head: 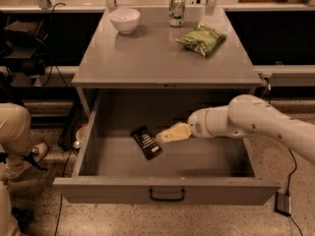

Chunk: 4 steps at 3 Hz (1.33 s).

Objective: Place rxbar chocolate into top drawer

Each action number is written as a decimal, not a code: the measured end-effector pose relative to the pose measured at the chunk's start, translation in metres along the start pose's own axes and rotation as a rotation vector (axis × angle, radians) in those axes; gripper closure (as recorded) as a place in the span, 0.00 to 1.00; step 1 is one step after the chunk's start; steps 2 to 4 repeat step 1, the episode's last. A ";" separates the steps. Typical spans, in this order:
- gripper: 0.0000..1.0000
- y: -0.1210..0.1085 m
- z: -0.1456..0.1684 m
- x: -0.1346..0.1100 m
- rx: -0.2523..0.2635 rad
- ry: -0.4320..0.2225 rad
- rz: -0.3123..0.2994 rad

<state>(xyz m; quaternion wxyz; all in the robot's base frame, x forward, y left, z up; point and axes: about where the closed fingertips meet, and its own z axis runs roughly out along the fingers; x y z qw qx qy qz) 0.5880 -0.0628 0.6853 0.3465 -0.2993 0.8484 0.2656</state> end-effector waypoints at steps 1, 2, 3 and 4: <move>0.00 -0.020 -0.041 0.010 0.050 -0.030 0.051; 0.00 -0.020 -0.041 0.010 0.050 -0.030 0.051; 0.00 -0.020 -0.041 0.010 0.050 -0.030 0.051; 0.00 -0.020 -0.041 0.010 0.050 -0.030 0.051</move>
Offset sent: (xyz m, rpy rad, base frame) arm 0.0000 0.0000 0.0000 0.0000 0.0000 0.0000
